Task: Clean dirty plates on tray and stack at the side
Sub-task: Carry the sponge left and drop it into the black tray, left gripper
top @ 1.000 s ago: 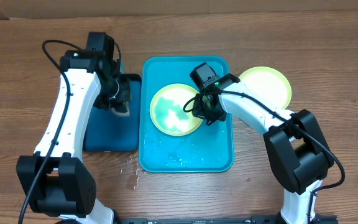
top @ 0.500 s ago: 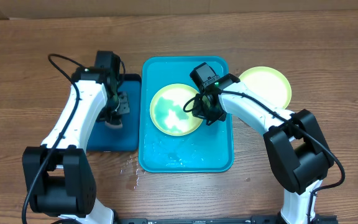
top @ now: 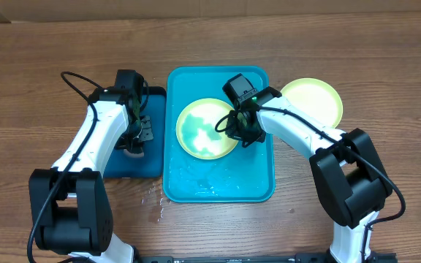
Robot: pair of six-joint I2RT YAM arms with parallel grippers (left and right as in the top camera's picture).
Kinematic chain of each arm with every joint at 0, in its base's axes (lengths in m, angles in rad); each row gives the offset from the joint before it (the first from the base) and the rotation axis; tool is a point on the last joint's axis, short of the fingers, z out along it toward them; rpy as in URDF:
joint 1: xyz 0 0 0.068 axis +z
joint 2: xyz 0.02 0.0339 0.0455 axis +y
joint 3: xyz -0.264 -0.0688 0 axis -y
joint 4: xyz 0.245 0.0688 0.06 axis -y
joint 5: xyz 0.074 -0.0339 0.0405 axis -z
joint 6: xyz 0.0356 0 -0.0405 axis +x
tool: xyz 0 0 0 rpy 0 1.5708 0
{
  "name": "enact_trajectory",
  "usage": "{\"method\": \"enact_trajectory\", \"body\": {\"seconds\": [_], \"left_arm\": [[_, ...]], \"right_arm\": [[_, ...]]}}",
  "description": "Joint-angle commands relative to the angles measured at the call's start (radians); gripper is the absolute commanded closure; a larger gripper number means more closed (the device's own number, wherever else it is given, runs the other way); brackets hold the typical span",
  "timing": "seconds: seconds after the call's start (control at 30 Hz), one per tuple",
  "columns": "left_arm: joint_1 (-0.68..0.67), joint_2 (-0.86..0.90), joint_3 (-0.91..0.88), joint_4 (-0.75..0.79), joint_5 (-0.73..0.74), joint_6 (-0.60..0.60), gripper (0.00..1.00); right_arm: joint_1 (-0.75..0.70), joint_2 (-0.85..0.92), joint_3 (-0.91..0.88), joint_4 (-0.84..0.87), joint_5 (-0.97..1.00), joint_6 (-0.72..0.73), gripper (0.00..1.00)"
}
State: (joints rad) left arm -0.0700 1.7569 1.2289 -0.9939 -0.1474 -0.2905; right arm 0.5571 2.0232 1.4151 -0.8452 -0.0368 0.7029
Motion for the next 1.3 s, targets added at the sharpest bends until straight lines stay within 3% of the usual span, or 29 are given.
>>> {"method": "enact_trajectory", "body": {"seconds": [0.0,0.47,0.5,0.6,0.67,0.97,1.27], "left_arm": [[0.006,-0.008,-0.015,0.004,-0.021,-0.021,0.92],[0.006,0.000,-0.017,0.003,-0.017,-0.021,0.93],[0.006,0.002,-0.017,0.003,-0.017,-0.021,0.91],[0.006,0.002,-0.017,0.003,-0.008,-0.021,0.49],[0.006,0.002,-0.017,0.004,0.016,-0.021,0.33],[0.023,-0.005,0.100,-0.068,0.065,-0.002,0.28],[0.092,-0.038,0.367,-0.205,0.258,0.004,0.27]], "right_arm": [[0.005,-0.001,-0.003,0.010,0.014,0.001,0.88],[0.005,-0.001,-0.003,0.025,0.021,0.000,0.86],[0.005,-0.001,-0.003,0.026,0.021,0.001,0.84],[0.005,-0.001,-0.003,0.029,0.021,0.000,0.79],[0.005,-0.001,-0.003,0.029,0.025,0.001,0.75],[0.005,-0.001,-0.003,0.029,0.036,0.001,0.58],[0.005,0.016,-0.003,0.032,0.035,0.001,0.56]]}}
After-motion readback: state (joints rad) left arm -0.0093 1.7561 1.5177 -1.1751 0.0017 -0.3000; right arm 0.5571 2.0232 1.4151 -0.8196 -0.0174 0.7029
